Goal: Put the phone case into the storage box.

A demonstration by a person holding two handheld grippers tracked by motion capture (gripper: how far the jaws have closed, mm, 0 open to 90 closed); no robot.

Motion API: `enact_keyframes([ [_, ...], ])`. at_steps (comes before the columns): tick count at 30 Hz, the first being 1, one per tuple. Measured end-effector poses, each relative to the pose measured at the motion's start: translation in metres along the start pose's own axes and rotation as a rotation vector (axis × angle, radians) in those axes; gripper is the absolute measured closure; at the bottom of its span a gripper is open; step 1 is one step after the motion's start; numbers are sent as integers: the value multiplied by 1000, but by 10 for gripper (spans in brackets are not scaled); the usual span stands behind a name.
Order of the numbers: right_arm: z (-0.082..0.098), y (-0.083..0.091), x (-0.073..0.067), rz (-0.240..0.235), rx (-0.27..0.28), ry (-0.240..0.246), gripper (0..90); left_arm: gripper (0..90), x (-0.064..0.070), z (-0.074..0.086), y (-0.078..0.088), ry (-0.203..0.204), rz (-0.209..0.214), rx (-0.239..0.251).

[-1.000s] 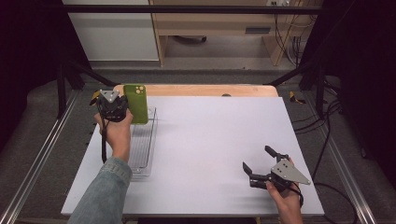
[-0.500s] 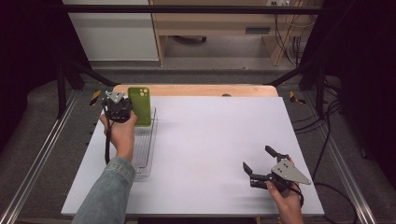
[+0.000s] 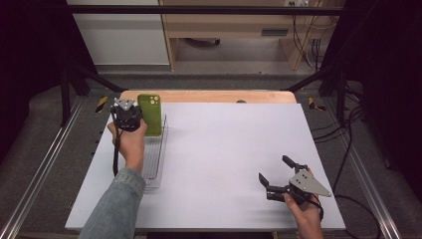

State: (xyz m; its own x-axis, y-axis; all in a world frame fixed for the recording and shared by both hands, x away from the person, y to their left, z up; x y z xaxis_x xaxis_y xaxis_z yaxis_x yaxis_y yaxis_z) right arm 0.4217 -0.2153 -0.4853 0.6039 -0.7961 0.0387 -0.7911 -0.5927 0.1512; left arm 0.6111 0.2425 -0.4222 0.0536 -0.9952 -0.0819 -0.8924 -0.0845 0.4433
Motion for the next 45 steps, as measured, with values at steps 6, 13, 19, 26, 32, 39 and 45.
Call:
enact_keyframes([
  [6, 0, 0, 0, 0, 0, -2, 31, 864, 0, 2, -1, -5, 1, -6],
  [13, 0, 0, -1, -2, 3, 0, 32, 864, 2, 3, -1, -10, 1, -8],
  [19, 0, 0, -1, -2, 2, -1, 32, 863, 2, 4, -3, -9, -1, -17],
  [26, 0, 0, -1, -3, 2, -2, 31, 863, 1, 7, -5, -11, -2, -28],
  [32, 0, 0, -1, -2, 1, -2, 31, 863, 1, 10, -6, -14, -4, -35],
  [39, 0, 0, 0, 1, 3, -1, 31, 863, 2, 13, -8, -16, -3, -43],
  [45, 0, 0, 0, -1, 2, -3, 31, 863, 1, 15, -10, -16, -9, -48],
])
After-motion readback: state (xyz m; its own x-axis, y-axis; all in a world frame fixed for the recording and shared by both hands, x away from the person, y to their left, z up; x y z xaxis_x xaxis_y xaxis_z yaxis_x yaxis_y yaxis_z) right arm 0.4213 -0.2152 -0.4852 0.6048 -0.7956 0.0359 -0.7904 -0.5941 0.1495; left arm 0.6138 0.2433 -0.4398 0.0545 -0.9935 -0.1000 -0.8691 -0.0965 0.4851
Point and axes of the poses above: each handheld gripper's, and its own axes: y roughly backward along the jaws, z roughly out of its underside, x roughly to its right, the point moved 4 cm from there along -y, roughly forward along the jaws, and after that the axes turned 5 degrees about -z, right-handed, at the moved point
